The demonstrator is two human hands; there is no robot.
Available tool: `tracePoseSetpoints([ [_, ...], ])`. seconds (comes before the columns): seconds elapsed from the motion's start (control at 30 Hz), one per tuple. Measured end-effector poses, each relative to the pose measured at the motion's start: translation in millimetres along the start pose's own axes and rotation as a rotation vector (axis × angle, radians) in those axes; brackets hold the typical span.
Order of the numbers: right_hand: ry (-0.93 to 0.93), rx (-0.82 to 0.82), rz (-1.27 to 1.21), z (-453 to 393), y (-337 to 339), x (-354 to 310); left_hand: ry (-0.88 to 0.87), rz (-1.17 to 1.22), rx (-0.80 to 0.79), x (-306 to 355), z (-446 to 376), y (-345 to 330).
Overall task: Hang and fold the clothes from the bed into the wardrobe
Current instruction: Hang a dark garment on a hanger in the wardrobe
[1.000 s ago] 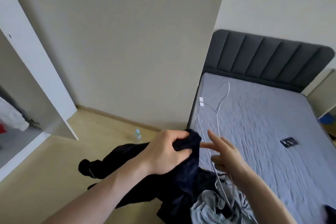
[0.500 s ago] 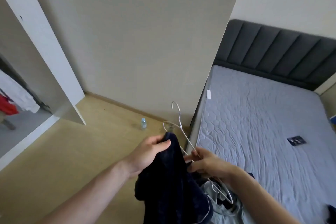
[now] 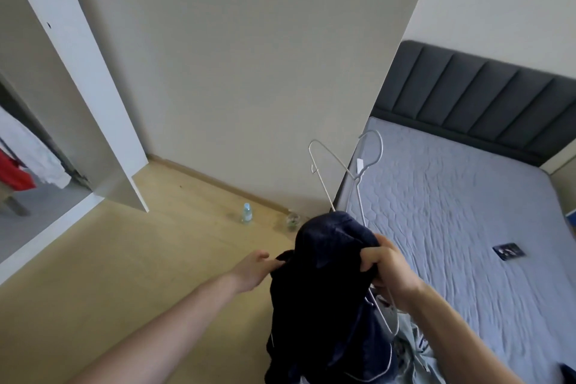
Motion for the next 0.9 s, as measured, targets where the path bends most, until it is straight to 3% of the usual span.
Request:
tracePoseSetpoints([
  [0.13,0.046,-0.071,0.072,5,-3,-10,0.117,0.162,-0.212,-14,-15,-32],
  [0.2,0.071,-0.105,0.121,8,-1,-14,0.110,0.146,-0.224,-8,-19,-34],
  [0.33,0.132,-0.094,0.267,15,27,-19,0.144,0.060,-0.026,1,-27,-5],
  [0.47,0.155,-0.001,0.536,19,76,-12,0.045,0.389,0.257,28,-24,48],
  [0.63,0.066,0.083,0.693,17,113,16,-0.116,0.475,0.306,84,10,81],
  [0.9,0.203,0.068,0.816,22,106,-12,-0.276,0.307,0.354,132,43,100],
])
Point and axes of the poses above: each hand's wrist, its own z-axis away from the middle knuckle, its own y-axis out of the back of the hand, x = y × z, the point moved 6 cm from there along -z, towards the middle knuckle, and after that the axes turned 1 degree about -z, right-handed, at the moved point
